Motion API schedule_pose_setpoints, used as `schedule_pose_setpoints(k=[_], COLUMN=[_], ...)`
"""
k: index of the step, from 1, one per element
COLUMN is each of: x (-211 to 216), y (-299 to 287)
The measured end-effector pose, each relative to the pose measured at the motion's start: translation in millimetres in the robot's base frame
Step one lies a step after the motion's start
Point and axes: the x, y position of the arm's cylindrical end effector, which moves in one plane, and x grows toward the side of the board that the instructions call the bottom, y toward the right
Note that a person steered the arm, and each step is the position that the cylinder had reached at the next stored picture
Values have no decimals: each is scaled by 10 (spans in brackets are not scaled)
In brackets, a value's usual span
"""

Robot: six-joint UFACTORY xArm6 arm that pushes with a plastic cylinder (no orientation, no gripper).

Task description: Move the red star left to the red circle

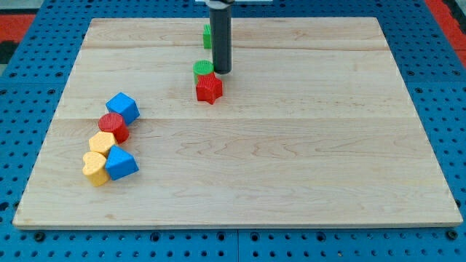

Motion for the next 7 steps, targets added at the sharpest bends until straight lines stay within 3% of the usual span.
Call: schedule_pose_setpoints(k=[1, 2, 3, 4, 7], x=[346, 420, 336, 120, -40], y=[249, 84, -354, -321, -1782])
